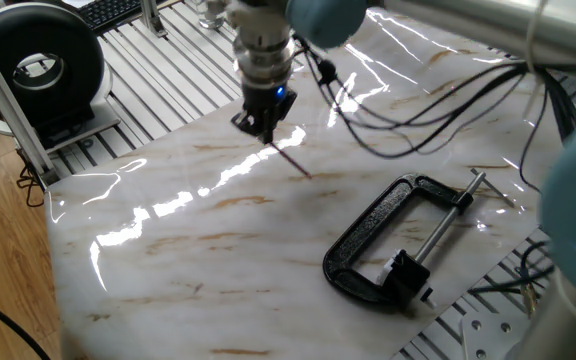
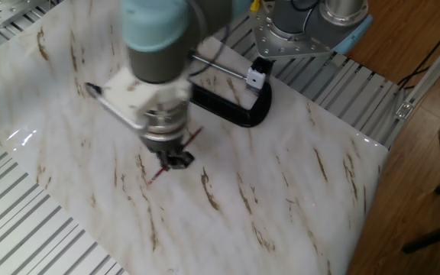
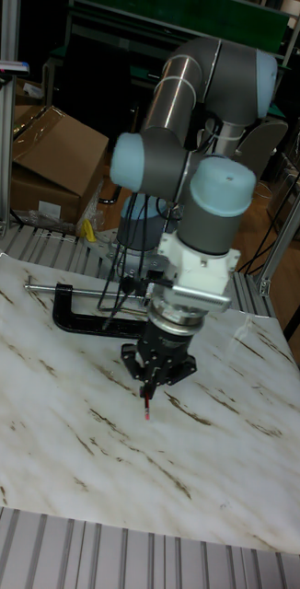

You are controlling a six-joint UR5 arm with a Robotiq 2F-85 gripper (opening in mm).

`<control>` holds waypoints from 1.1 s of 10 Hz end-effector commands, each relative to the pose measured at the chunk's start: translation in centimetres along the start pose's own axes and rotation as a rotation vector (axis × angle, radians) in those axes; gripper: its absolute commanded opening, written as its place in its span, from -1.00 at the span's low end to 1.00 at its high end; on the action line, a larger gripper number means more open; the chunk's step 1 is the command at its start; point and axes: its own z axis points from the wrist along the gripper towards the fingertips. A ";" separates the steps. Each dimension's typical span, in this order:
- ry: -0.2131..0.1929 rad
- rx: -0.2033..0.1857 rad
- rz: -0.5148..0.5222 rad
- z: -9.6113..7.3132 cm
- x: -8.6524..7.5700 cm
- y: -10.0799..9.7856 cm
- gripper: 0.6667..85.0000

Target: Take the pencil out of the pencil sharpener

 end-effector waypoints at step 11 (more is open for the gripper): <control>-0.026 -0.048 -0.004 4.8 -2.5 -4.0 -0.53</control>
